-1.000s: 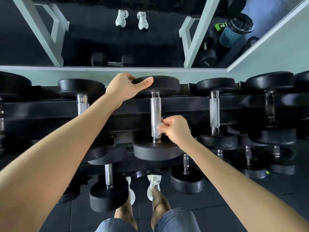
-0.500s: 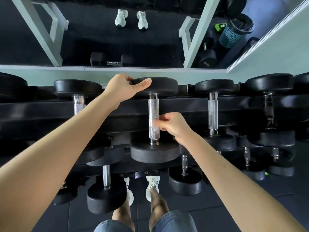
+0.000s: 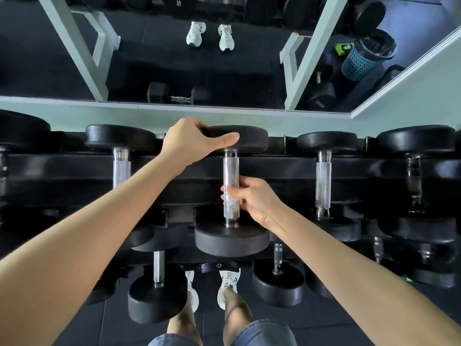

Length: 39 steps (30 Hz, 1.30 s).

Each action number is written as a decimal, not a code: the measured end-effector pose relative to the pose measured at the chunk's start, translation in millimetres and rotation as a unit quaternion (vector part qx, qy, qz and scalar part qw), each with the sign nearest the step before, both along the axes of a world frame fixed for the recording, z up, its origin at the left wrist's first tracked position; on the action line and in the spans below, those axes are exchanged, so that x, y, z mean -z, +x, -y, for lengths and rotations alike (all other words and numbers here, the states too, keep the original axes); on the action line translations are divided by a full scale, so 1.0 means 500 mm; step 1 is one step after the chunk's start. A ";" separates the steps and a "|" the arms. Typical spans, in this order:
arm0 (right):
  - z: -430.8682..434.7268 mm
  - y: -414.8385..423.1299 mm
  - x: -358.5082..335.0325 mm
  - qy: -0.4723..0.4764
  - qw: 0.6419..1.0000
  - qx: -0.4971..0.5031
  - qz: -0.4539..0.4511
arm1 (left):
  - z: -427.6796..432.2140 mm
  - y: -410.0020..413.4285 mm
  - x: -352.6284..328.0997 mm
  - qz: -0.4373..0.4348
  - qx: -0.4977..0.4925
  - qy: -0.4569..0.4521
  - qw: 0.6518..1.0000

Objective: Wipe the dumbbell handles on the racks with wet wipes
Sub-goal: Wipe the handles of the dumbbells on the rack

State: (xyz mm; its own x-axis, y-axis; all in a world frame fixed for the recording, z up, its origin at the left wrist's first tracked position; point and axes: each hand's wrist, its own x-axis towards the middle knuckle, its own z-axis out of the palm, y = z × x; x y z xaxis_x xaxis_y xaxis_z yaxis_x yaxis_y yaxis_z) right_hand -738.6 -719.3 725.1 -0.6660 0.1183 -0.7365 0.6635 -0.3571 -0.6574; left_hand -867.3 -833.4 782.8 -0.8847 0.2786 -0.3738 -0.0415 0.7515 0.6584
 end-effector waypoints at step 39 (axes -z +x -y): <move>0.025 -0.038 -0.028 0.470 0.873 0.040 -0.123 | 0.007 -0.002 -0.030 -0.059 0.058 0.023 0.996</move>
State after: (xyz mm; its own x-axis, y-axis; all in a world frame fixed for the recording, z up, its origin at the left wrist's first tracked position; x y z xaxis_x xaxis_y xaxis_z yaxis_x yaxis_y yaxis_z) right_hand -757.6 -731.9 739.4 -0.7521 0.6473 -0.1240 0.4585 0.3788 -0.8039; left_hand -868.5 -837.1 797.7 -0.8826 0.3962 -0.2529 0.1244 0.7159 0.6870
